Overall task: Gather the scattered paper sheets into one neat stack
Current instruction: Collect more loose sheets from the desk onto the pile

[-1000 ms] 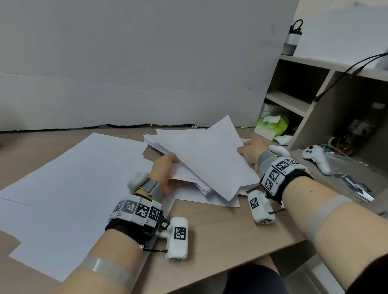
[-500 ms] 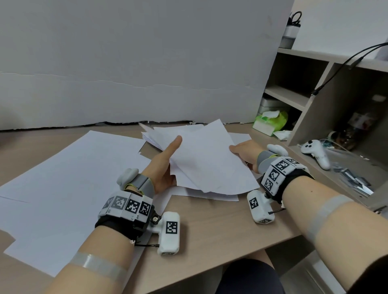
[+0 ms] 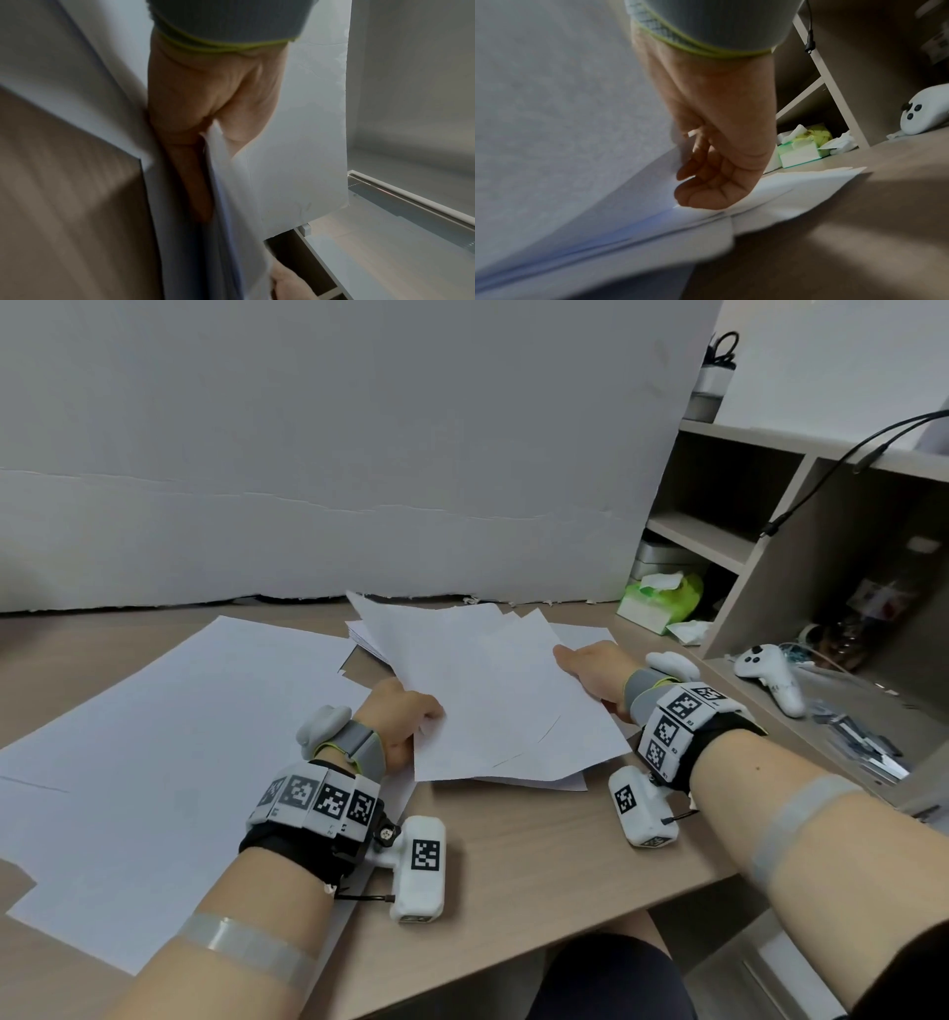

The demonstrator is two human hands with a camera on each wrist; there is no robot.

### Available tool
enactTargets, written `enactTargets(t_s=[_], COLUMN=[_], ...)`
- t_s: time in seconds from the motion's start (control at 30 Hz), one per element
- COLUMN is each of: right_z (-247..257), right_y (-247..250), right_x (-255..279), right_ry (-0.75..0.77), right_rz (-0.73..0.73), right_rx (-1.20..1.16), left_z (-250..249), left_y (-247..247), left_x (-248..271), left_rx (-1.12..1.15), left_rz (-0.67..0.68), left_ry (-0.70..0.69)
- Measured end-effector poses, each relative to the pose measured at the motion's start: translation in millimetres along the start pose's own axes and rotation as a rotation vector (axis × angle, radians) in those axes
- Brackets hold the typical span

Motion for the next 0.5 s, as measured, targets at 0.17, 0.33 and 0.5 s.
enactTargets(t_s=[0.17,0.33,0.5], right_z=[-5,-35,-32], right_y=[7,32,38], right_x=[-5,-37,-5], right_ry=[-0.112,-0.129,-0.146], right_rz=[-0.032,-0.197,-0.132], right_rx=[-0.272,-0.111,0.240], left_z=[-2,-20,-29], left_y=[0,-2,-2], left_x=[-2,18,21], left_rx=[-0.129,-0.130,-0.112], left_rz=[-0.164,-0.271,-0.528], left_ry=[-0.094,-0.214,-0.321])
Point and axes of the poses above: each hand's wrist, its own x-axis away from the middle knuckle, its own y-axis out of the back of the hand, z = x × y, the point moved 2 cm from there along -x, towards the middle knuckle, and after that the axes turned 4 degrees about z, right-handed, at the moved point
